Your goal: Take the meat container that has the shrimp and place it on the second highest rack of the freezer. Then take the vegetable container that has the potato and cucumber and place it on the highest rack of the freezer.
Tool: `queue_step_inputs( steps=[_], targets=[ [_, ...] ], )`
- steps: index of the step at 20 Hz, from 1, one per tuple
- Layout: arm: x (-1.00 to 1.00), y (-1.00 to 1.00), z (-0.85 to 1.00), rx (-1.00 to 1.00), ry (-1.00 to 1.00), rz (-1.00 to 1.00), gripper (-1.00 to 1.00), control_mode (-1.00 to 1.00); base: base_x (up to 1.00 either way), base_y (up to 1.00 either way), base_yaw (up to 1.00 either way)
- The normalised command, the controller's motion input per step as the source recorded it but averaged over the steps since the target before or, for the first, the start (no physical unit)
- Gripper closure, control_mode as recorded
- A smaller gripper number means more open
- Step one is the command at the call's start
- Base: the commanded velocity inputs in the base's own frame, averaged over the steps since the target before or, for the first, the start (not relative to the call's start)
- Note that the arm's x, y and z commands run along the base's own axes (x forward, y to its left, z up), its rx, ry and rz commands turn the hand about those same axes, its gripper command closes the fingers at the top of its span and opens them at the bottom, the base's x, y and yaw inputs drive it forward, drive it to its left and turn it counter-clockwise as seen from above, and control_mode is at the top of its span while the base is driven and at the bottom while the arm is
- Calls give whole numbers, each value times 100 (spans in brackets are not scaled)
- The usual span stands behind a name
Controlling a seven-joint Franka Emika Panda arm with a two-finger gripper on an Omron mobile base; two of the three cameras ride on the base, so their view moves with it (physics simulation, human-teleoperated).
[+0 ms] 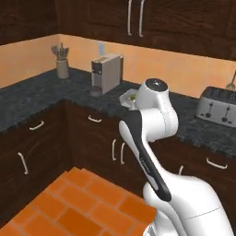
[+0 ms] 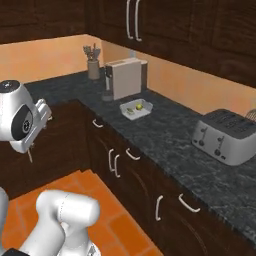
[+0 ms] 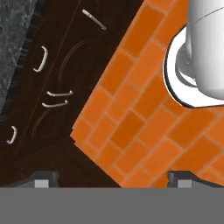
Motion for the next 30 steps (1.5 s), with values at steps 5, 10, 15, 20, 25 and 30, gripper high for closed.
queue_step_inputs(
  steps=[5, 10, 15, 20, 25, 30],
  targets=[
    [0, 0, 0, 0, 0, 0, -100, 100, 100, 96, -67],
    [0, 0, 0, 0, 0, 0, -100, 100, 82, 69, -86],
    [0, 0, 0, 0, 0, 0, -100, 100, 98, 86, -75],
    [0, 0, 0, 0, 0, 0, -100, 100, 53, 57, -40],
    [0, 0, 0, 0, 0, 0, -100, 100, 8, 33, -23],
    [0, 0, 0, 0, 0, 0, -100, 100, 18, 48, -35]
  ],
)
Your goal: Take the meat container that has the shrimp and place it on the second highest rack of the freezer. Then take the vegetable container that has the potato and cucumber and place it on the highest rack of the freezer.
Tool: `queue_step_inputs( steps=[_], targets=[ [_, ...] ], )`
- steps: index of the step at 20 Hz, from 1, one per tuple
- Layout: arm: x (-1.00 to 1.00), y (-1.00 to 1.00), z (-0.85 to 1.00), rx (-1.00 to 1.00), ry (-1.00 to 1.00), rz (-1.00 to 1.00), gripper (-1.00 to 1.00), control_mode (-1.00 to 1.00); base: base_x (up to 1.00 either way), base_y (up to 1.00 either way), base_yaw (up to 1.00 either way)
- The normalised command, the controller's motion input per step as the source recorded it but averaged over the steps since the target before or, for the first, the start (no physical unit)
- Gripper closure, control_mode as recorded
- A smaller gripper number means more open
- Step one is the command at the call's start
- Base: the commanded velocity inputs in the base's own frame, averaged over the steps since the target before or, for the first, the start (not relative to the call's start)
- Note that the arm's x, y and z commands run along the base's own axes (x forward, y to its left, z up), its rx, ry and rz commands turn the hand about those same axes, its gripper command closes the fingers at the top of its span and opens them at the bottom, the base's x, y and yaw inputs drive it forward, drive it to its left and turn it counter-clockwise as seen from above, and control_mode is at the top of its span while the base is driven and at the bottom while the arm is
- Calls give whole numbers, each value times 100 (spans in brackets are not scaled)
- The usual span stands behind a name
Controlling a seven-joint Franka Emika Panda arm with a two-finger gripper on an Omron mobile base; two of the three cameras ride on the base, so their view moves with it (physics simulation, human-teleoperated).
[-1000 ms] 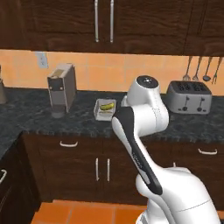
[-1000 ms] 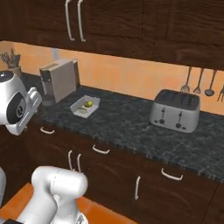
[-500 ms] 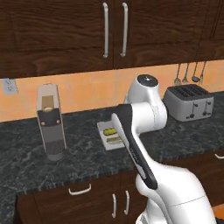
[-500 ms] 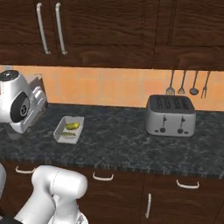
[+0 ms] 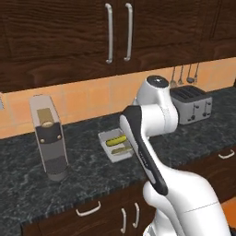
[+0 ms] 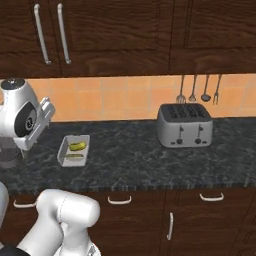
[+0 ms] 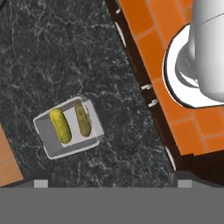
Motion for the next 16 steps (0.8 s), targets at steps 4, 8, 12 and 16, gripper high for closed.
queue_step_inputs(
  steps=[4, 8, 12, 16],
  targets=[
    [11, 0, -6, -1, 0, 0, -100, -100, 31, 17, -13],
    [22, -67, -86, 1, 12, 35, -100, -100, 0, 0, 0],
    [-4, 2, -100, 3, 7, 71, -100, -100, 0, 0, 0],
    [54, 26, -100, 8, 2, 48, -100, -100, 0, 0, 0]
  ],
)
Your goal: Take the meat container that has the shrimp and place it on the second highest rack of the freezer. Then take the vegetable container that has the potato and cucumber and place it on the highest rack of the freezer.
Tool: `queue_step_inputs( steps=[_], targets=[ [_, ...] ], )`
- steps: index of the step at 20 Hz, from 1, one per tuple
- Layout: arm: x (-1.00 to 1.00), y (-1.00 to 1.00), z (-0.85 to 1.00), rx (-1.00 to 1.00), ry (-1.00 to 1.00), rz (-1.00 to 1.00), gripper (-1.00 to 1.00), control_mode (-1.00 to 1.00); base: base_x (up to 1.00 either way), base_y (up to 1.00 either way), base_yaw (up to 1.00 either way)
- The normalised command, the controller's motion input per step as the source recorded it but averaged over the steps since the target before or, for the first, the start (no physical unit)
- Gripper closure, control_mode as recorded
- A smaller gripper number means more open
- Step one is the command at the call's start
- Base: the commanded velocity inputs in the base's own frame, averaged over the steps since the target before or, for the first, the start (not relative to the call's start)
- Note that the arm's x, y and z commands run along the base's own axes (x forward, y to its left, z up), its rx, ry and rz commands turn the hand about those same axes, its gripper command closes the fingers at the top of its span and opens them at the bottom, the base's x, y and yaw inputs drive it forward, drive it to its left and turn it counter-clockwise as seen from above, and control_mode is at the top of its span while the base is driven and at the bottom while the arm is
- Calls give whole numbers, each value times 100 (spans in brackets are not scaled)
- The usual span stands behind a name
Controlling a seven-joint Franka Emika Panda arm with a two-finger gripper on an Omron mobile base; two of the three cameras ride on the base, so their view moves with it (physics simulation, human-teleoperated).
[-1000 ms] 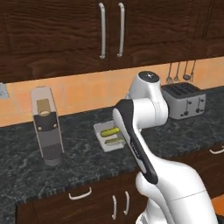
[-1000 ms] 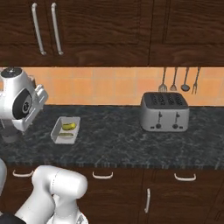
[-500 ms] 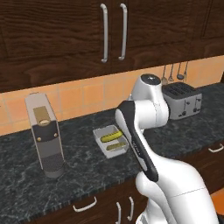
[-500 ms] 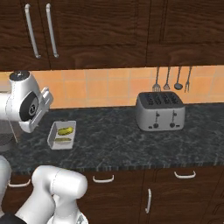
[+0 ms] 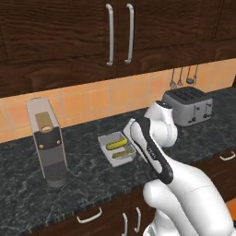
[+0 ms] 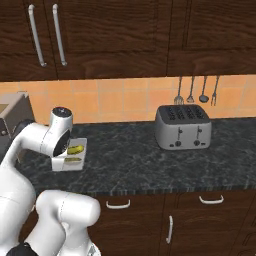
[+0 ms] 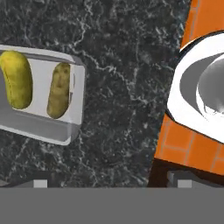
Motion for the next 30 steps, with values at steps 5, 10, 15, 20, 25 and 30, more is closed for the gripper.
queue_step_inputs(
  steps=[5, 10, 15, 20, 25, 30],
  targets=[
    [57, 27, -62, 0, 6, 18, -100, -100, 0, 0, 0],
    [57, 29, -35, -5, 17, 1, -100, -100, 0, 0, 0],
    [33, 15, -41, -13, 7, 0, -100, -100, 0, 0, 0],
    [7, 4, -18, -7, -2, -1, -100, -100, 0, 0, 0],
    [-1, 8, -24, -2, 1, 0, 100, -100, 0, 0, 0],
    [0, 0, 0, 0, 0, 0, 100, -100, 0, 0, 0]
  ],
)
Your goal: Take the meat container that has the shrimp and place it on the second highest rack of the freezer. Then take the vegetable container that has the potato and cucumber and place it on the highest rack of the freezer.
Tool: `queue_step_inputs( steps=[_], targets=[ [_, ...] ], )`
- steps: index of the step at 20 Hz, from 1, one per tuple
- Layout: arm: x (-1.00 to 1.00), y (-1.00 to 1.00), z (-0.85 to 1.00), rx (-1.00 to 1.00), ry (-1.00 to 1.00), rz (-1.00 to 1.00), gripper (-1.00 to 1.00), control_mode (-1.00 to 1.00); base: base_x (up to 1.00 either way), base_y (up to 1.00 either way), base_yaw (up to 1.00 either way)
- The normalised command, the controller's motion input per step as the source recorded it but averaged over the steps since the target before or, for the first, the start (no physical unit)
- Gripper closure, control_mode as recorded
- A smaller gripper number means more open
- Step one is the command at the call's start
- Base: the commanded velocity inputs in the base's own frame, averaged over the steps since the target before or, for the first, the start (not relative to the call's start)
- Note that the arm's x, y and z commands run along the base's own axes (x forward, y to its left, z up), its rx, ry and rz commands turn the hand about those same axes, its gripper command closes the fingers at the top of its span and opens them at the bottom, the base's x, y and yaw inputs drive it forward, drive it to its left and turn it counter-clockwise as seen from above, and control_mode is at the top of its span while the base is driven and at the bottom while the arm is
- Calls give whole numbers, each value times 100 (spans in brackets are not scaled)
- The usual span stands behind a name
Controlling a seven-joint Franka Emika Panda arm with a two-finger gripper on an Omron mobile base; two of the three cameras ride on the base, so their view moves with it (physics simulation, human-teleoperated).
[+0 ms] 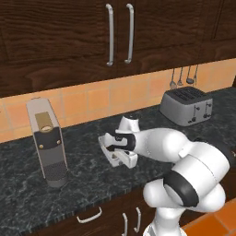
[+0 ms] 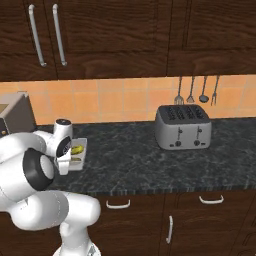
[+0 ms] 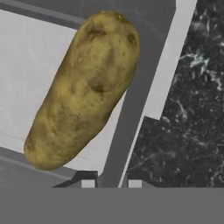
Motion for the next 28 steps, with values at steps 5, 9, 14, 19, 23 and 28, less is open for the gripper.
queue_step_inputs(
  steps=[5, 9, 14, 19, 23, 28],
  targets=[
    [-55, -3, 23, -3, -25, -5, 100, -100, 0, 0, 0],
    [-100, -13, 88, -5, -46, -22, 100, -100, 0, 0, 0],
    [-100, -17, 100, -4, -34, -29, 100, -100, 0, 0, 0],
    [-88, -30, 100, 1, -12, -32, 100, -100, 0, 0, 0],
    [-86, -33, 95, 7, 15, -32, 100, -100, 0, 0, 0],
    [-20, -10, 0, 0, -5, -6, 100, 100, -73, -24, -40]
  ],
)
